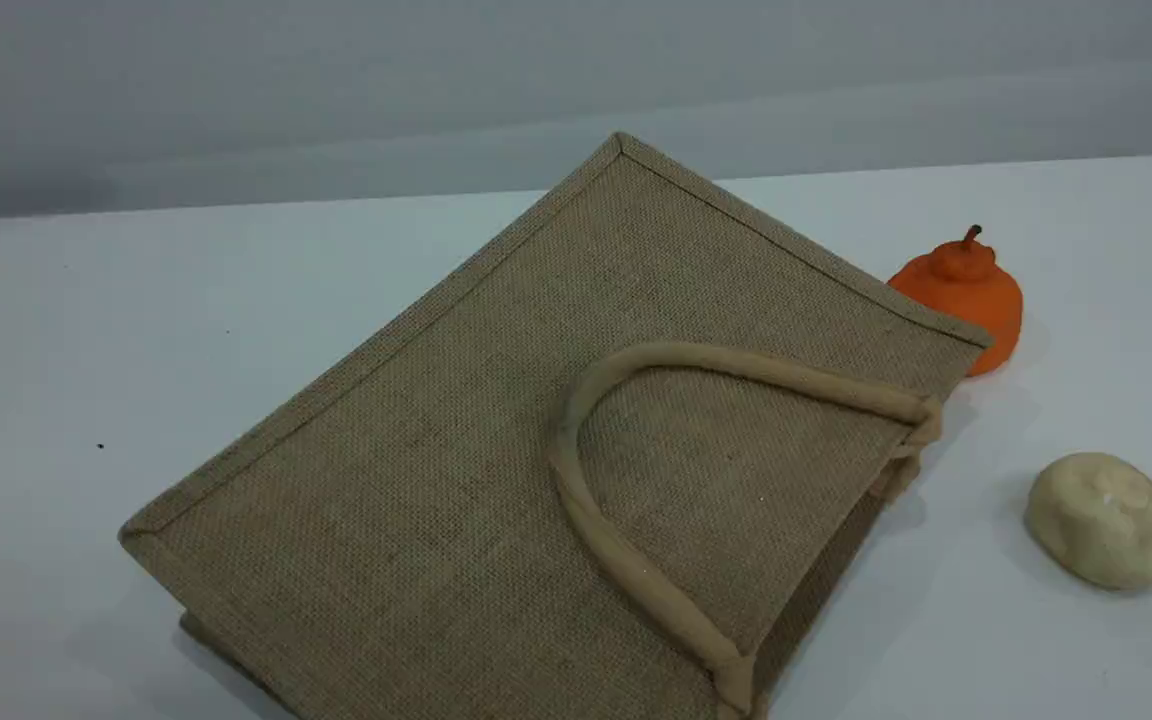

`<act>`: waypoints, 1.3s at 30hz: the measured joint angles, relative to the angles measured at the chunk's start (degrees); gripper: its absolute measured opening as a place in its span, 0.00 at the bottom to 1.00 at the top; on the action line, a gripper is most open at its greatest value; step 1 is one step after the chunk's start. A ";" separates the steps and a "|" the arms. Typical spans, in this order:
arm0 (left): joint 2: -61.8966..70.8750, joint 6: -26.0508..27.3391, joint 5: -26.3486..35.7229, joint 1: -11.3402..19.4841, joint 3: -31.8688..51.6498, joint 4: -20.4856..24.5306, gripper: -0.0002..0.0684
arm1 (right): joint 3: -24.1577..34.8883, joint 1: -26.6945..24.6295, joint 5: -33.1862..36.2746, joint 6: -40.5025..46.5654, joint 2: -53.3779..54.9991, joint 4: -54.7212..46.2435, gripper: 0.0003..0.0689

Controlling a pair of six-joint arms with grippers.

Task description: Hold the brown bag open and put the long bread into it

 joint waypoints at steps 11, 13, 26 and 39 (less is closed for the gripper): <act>0.11 0.49 -2.07 0.00 1.01 0.20 0.72 | 0.00 0.00 0.00 0.05 0.00 0.00 0.59; 0.06 0.49 -1.99 0.00 1.01 0.20 0.72 | 0.00 0.00 0.00 0.05 0.00 0.00 0.59; 0.06 0.49 -1.94 0.05 0.97 0.20 0.72 | 0.00 -1.27 -0.05 0.05 0.00 0.00 0.59; 0.06 0.49 -1.94 9.52 0.97 0.20 0.71 | 0.00 -12.74 -0.05 0.05 0.00 0.00 0.59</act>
